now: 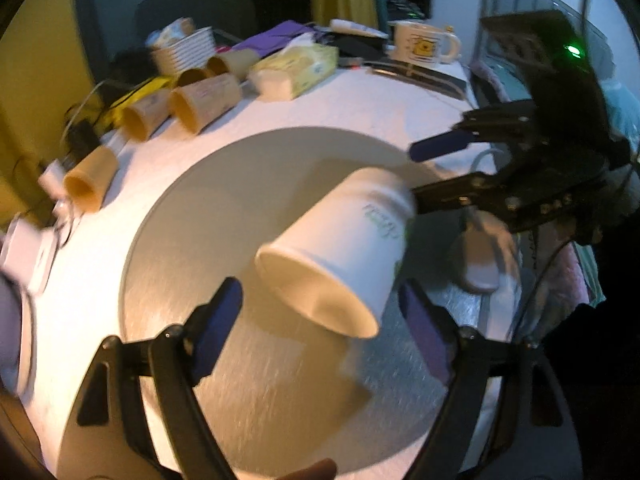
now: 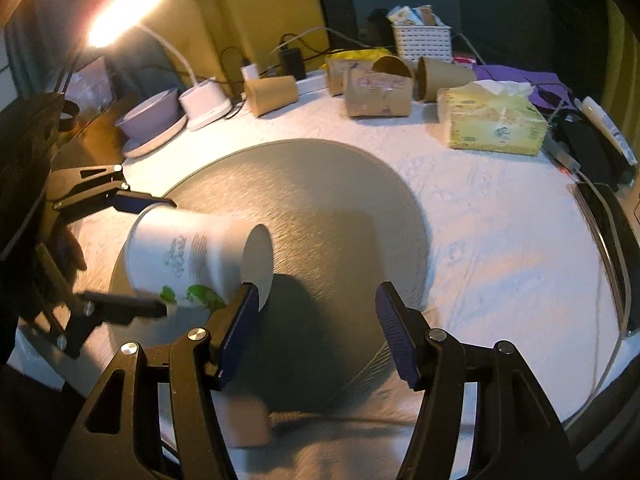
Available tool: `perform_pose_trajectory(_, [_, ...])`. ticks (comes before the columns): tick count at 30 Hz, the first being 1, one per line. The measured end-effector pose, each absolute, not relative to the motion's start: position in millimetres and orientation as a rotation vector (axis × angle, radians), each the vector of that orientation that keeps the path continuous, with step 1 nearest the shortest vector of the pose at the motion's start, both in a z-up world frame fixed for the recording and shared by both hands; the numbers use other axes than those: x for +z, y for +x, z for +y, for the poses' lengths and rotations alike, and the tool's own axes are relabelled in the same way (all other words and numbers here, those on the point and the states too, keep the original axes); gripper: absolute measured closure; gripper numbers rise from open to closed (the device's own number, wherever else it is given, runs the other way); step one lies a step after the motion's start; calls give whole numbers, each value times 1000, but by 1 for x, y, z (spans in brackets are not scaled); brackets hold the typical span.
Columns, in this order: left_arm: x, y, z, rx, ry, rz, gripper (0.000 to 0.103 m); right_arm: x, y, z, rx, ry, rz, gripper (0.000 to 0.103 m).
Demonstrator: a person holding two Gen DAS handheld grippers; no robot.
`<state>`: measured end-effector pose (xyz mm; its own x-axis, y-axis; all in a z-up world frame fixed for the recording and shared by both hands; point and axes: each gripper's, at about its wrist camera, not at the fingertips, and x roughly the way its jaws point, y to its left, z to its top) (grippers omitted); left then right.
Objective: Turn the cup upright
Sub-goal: 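Carry the white cup over the mat toward the right gripper, then grasp the white cup with the right gripper while the left gripper releases it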
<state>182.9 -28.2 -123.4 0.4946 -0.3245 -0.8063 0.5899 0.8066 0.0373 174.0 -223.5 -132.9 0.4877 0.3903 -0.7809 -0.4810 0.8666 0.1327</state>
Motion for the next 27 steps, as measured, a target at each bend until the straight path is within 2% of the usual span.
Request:
perform_pose_trajectory(14, [-120,151,34,-349,101,866,21,-109,129,-182,616,-277,898,39])
perform_pose_trajectory(23, [-119,130,66,-308,-109,784,21,-97,136,-131,721,-433,917,39])
perform_pose_trajectory(24, [-118,127,68,-303,-120,772,21,-98,137,-126,727,-448,920,37])
perform_pose_trajectory(26, [-115,123,70,-301,-139,745,21,-98,141,-115,733,-489,929,24])
perform_pose_trajectory(27, [-114,121,73,-303,-150,732,21,-98,145,-110,739,-506,935,24])
